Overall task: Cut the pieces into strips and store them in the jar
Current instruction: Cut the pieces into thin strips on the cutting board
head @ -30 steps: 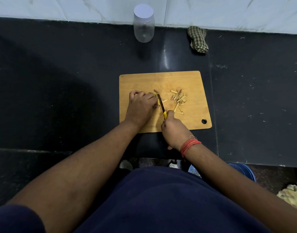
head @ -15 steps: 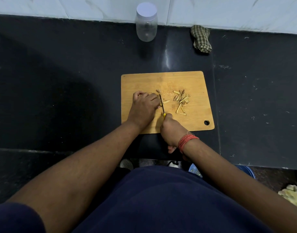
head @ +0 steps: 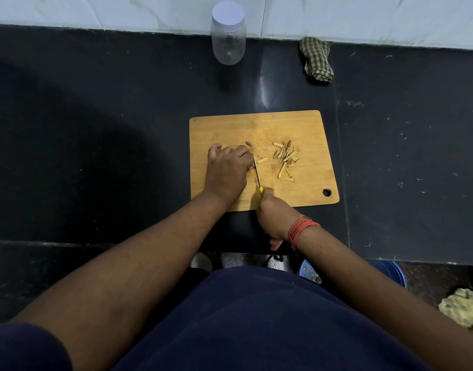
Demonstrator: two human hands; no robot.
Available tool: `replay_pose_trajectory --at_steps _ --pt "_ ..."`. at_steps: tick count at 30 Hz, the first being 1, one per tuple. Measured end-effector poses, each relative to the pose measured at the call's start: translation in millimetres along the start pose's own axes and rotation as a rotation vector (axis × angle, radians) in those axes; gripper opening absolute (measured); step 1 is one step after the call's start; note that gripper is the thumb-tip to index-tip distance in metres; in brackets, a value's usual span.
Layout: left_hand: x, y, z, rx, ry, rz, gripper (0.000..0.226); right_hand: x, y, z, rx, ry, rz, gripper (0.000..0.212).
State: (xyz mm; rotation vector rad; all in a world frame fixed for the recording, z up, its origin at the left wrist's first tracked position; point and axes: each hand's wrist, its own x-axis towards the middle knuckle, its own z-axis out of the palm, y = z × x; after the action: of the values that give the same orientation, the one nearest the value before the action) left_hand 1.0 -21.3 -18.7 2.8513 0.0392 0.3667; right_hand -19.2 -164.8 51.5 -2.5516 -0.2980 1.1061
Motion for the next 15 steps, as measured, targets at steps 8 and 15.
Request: replay_pose_trajectory --at_steps 8,15 --pt "-1 3 -1 0.002 0.001 0.003 0.004 -17 10 2 -0.109 -0.063 -0.026 0.033" --pt "-3 2 -2 -0.015 0.0 0.011 0.006 -21 20 -8 0.022 0.0 -0.004 0.029"
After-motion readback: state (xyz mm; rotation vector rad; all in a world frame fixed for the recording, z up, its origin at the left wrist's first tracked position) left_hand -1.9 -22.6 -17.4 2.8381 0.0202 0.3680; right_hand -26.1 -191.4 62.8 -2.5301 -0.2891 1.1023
